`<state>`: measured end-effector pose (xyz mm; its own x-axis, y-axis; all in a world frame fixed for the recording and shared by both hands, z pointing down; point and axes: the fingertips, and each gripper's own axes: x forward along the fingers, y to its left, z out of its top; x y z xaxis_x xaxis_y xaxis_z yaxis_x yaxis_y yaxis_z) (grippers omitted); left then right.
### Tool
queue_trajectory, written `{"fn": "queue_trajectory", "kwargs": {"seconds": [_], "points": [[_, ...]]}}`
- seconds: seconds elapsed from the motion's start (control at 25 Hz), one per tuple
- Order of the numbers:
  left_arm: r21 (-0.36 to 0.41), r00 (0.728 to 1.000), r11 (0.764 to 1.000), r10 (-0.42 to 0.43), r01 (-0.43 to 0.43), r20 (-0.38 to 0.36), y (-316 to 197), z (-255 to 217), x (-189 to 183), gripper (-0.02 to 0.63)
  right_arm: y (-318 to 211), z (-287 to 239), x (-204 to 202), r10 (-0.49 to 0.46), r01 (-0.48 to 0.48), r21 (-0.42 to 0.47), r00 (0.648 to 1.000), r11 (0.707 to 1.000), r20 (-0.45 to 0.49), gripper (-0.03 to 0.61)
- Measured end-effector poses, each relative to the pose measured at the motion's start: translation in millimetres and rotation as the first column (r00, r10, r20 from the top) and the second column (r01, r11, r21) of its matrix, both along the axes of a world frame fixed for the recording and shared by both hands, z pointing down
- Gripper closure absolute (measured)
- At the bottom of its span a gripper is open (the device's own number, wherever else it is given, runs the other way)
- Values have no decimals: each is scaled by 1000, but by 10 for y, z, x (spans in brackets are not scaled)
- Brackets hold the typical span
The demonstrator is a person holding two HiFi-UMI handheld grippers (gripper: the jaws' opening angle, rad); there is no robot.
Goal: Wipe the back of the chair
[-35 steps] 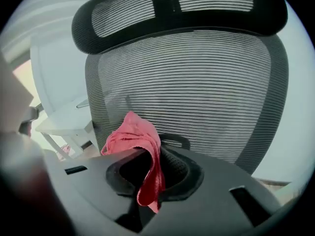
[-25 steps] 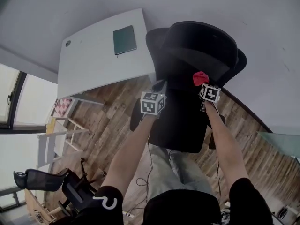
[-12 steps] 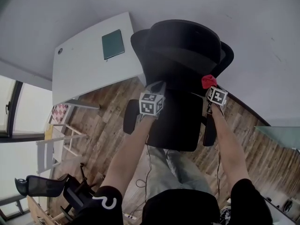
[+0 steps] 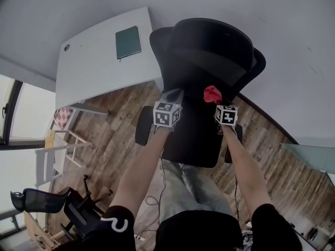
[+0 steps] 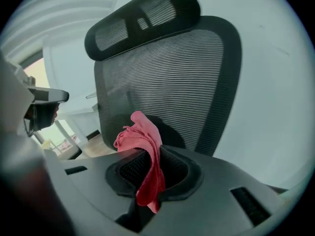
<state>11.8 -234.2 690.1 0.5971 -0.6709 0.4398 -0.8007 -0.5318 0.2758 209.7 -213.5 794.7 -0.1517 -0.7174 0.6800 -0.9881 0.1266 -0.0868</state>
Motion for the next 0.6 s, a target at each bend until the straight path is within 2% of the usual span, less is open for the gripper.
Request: {"fn": "queue_trajectory", "kwargs": {"seconds": [0.32,0.6], "points": [[-10,998,998,-61,61,34,90,193,-654,589,-325,83,-1269,-187,188,-8,981,982,47,508],[-17,992,992,-124,124,35,118,312,-1284,588,-573,231,-1974,-251,252,-52,968,966,29,508]]}}
